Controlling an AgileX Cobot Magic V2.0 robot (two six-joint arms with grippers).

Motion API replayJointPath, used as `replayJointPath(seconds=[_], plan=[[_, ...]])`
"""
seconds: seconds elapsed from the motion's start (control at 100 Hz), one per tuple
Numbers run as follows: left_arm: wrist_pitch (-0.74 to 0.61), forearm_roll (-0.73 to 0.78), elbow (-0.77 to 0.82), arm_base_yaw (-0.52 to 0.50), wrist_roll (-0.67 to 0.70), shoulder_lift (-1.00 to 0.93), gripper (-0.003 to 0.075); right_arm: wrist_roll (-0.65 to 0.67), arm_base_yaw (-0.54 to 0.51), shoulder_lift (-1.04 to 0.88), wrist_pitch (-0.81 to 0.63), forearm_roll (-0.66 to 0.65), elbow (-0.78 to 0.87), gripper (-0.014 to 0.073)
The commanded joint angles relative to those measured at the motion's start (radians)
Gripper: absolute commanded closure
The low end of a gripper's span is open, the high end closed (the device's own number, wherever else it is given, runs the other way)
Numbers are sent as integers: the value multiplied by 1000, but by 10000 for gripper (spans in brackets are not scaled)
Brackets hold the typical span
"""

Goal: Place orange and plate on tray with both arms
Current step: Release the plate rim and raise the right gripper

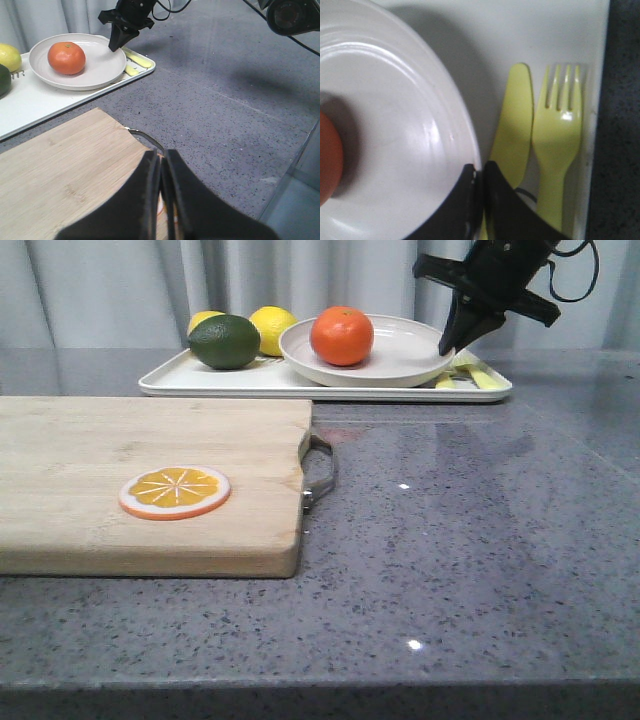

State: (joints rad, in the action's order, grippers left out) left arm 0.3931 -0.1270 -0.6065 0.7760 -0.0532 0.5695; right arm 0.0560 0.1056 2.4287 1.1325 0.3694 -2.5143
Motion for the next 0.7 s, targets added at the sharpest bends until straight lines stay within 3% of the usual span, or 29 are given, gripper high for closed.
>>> replayJointPath(seconds=[0.0,0.23,0.54,0.69], plan=[[-82,-14,-26,-2,-1,1,740,3,-3,-70,-59,28,-33,649],[-82,-14,-26,-2,-1,1,740,3,-3,-52,-24,28,-33,614],[-82,-14,-26,-2,-1,1,740,2,-3,-44,4,28,-33,337],[-82,-14,-26,-2,-1,1,740,-7,-4,-73,-10,19,-34,312]])
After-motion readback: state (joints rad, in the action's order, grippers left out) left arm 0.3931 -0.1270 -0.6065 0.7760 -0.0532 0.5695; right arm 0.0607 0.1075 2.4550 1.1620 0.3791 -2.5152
